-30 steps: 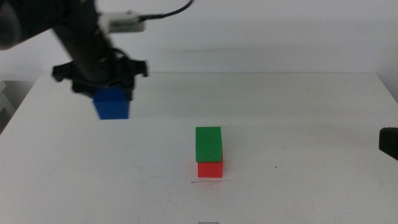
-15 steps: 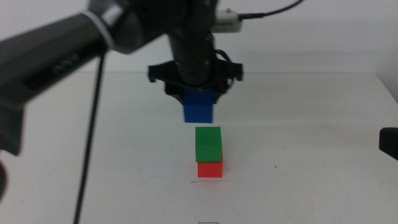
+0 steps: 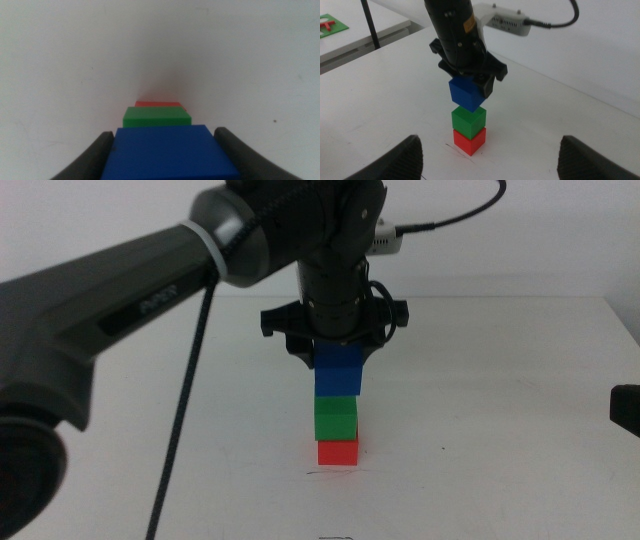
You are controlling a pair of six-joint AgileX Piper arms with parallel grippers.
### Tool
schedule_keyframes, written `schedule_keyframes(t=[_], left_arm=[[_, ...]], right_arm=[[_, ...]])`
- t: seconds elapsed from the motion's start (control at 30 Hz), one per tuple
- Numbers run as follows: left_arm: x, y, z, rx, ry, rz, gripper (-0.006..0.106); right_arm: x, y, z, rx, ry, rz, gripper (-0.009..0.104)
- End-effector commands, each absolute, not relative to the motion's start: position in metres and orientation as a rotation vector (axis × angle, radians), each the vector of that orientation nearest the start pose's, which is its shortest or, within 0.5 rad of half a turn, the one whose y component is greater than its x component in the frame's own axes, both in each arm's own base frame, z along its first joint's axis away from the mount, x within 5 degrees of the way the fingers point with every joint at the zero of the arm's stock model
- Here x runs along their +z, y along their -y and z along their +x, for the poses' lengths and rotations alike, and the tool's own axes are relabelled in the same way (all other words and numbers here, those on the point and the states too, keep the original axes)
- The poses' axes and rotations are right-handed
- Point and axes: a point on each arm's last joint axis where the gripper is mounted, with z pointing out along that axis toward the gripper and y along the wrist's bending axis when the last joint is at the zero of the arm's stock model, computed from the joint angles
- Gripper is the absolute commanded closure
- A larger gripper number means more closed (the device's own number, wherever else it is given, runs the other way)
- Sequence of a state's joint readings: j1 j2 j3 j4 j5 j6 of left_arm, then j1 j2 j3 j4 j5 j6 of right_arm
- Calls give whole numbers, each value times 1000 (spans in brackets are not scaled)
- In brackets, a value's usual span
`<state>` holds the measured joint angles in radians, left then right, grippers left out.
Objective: Stack red cubes first, then green, then blue cubes in a specific spot.
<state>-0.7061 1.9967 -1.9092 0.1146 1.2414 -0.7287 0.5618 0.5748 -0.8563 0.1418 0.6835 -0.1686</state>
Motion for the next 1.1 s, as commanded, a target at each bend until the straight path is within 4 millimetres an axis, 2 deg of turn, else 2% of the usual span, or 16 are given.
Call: schedule_keyframes(t=[0.0,0.63,0.67,0.7,0.73,0.8,0.83,1.0,1.07], left_arm=[[324,266,326,-186,-2814,-34,102],[291,276,337,-137,-2871,-45,102],[291,276,337,-135,-2866,-50,91],[291,276,337,-135,-2866,-50,87],[291,276,337,-136,-2866,-50,62],[292,276,337,-135,-2864,-46,50],[294,274,337,-124,-2853,-37,32],[302,272,335,-127,-2835,16,10],[307,271,334,-134,-2824,32,7]], right_arm=[[405,-57,79,421,-1707,-605,17],[405,-57,79,421,-1707,-605,17],[405,-57,79,421,-1707,-605,17],[405,-57,79,421,-1707,-605,17],[405,-57,79,421,-1707,-605,17],[405,-57,79,421,-1707,-605,17],[405,-57,79,421,-1707,-605,17],[405,-57,79,421,-1707,-605,17],[405,-57,79,421,-1707,-605,17]])
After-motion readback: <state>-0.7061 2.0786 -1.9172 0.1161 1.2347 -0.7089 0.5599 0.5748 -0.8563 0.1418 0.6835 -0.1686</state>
